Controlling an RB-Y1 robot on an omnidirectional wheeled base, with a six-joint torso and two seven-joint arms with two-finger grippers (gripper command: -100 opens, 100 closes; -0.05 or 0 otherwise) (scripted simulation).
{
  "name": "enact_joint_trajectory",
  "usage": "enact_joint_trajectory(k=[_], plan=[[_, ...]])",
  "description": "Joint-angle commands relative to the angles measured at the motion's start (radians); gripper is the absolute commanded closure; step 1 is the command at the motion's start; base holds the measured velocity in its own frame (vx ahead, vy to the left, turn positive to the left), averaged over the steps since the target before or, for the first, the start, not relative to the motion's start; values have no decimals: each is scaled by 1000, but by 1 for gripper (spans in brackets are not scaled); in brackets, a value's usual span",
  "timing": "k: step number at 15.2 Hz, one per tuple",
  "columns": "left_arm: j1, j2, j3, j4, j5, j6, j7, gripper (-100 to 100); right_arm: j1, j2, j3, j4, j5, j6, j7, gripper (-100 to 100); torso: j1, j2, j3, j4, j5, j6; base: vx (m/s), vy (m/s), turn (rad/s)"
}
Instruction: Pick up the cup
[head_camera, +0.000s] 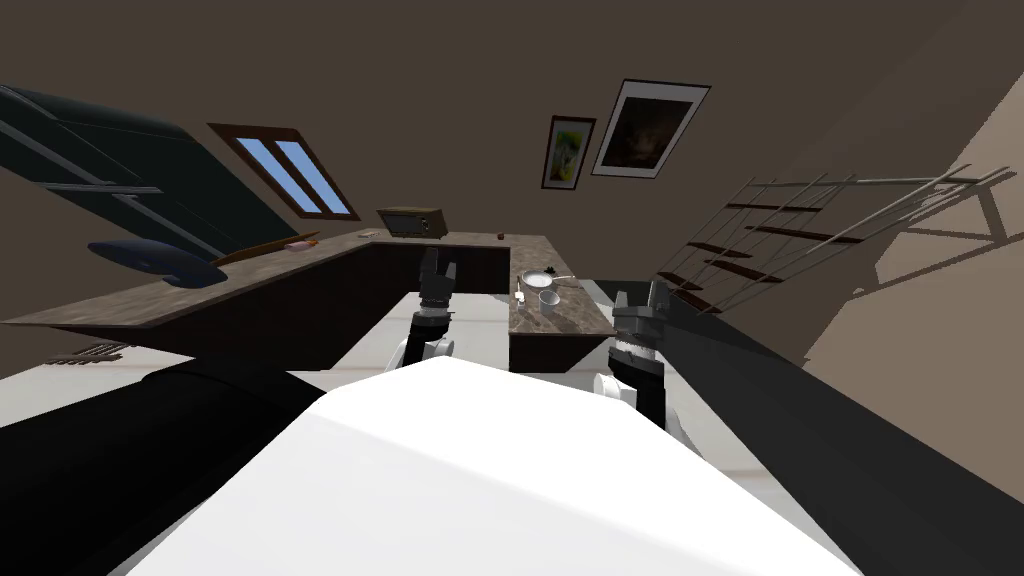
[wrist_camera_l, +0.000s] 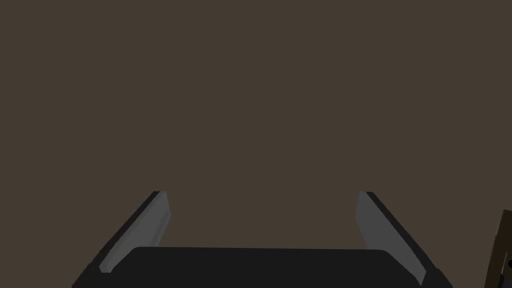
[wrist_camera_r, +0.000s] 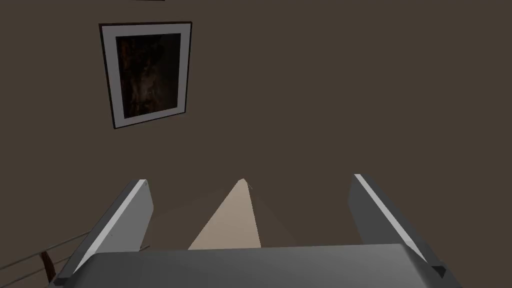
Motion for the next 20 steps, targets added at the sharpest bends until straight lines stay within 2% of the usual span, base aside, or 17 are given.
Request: enact_joint_trajectory(k=[1, 3, 4, 5, 6, 7, 10, 11, 12, 14, 15, 16, 17, 19, 20], plan=[[0, 0, 0, 0, 0, 0, 0, 0, 6, -37, 5, 10, 2, 2, -3, -100, 0, 0, 0, 0, 0, 0, -7, -4, 17], [0, 0, 0, 0, 0, 0, 0, 0, 11, -67, 10, 21, 4, 4, -7, -100, -1, 1, 0, 0, 0, 0, -18, -10, 31], [0, 0, 0, 0, 0, 0, 0, 0, 18, -100, 17, 36, 7, 6, -11, -100, -1, 1, 1, 0, 0, 0, -25, -15, 29], [0, 0, 0, 0, 0, 0, 0, 0, 18, -102, 17, 36, 7, 6, -11, -100, -1, 1, 1, 0, 0, 0, -25, -15, 25], [0, 0, 0, 0, 0, 0, 0, 0, 25, -136, 24, 55, 11, 9, -16, -100, -2, 2, 1, 0, 0, 0, -27, -13, 50], [0, 0, 0, 0, 0, 0, 0, 0, 25, -142, 24, 55, 11, 9, -16, -100, -2, 2, 1, 0, 0, 0, -29, -10, 43], [0, 0, 0, 0, 0, 0, 0, 0, 44, -212, 40, 103, 22, 16, -28, -100, -1, 2, 1, 1, 0, 0, -35, 0, 50], [0, 0, 0, 0, 0, 0, 0, 0, 44, -234, 40, 103, 22, 16, -28, -100, -1, 3, 2, 1, 0, 0, -39, 0, 66], [0, 0, 0, 0, 0, 0, 0, 0, 54, -259, 49, 132, 29, 19, -34, -100, -1, 3, 2, 1, 0, 0, -42, -1, 93], [0, 0, 0, 0, 0, 0, 0, 0, 54, -285, 49, 132, 29, 19, -34, -100, -1, 3, 2, 1, 0, 0, -34, 1, 43], [0, 0, 0, 0, 0, 0, 0, 0, 65, -316, 58, 164, 37, 23, -41, -100, -1, 3, 2, 1, 0, 0, -34, 9, 66], [0, 0, 0, 0, 0, 0, 0, 0, 65, -339, 58, 164, 37, 23, -41, -100, 0, 3, 1, 1, 0, 0, -38, 10, 84], [0, 0, 0, 0, 0, 0, 0, 0, 77, -366, 67, 198, 45, 25, -49, -100, 0, 3, 2, 1, 0, 0, -39, 11, 127], [0, 0, 0, 0, 0, 0, 0, 0, 77, -395, 67, 198, 45, 25, -49, -100, 0, 3, 2, 1, 0, 0, -37, 12, 61], [0, 0, 0, 0, 0, 0, 0, 0, 89, -425, 76, 233, 55, 28, -57, -100, 0, 3, 2, 1, 0, 0, -38, 18, 95]])
